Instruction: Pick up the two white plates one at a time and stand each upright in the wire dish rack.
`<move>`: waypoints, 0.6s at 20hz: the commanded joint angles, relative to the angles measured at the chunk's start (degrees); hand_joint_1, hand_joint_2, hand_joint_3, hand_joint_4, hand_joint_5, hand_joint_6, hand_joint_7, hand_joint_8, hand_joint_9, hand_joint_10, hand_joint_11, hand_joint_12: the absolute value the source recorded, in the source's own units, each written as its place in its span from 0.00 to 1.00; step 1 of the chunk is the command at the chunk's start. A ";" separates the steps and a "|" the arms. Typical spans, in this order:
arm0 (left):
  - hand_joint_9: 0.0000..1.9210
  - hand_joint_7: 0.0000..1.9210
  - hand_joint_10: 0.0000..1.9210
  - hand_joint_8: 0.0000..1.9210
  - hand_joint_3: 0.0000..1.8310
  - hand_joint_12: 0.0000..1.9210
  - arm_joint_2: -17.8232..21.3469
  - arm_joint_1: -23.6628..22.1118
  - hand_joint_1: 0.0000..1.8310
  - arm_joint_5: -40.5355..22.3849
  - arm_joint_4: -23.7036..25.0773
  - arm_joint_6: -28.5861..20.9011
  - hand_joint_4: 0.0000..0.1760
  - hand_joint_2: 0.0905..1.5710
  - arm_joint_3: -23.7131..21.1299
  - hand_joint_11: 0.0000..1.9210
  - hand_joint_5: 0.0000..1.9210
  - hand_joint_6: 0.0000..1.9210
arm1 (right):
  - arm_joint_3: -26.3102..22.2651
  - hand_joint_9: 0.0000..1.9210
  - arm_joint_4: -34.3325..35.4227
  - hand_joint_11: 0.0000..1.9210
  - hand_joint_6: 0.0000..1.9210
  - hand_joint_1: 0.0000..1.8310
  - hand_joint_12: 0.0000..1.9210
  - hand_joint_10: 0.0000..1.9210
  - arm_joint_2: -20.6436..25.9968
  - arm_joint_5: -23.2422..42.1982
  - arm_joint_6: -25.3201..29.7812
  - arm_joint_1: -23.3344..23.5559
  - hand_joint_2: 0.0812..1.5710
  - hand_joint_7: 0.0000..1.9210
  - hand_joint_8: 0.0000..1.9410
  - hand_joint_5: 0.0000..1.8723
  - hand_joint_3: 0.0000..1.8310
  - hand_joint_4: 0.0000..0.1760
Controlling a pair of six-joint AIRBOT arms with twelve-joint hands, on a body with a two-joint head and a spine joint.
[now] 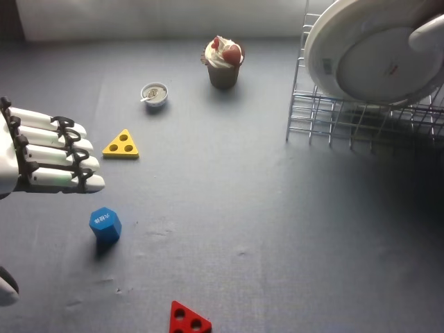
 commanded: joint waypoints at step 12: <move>0.05 0.06 0.00 0.00 0.00 0.00 0.38 -0.86 0.06 -1.24 -2.29 0.08 0.00 0.52 -0.18 0.06 0.06 0.00 | 2.83 0.60 8.13 0.53 0.48 0.77 0.47 0.43 -2.20 3.25 -3.67 -2.76 0.65 0.55 0.36 0.53 0.00 0.00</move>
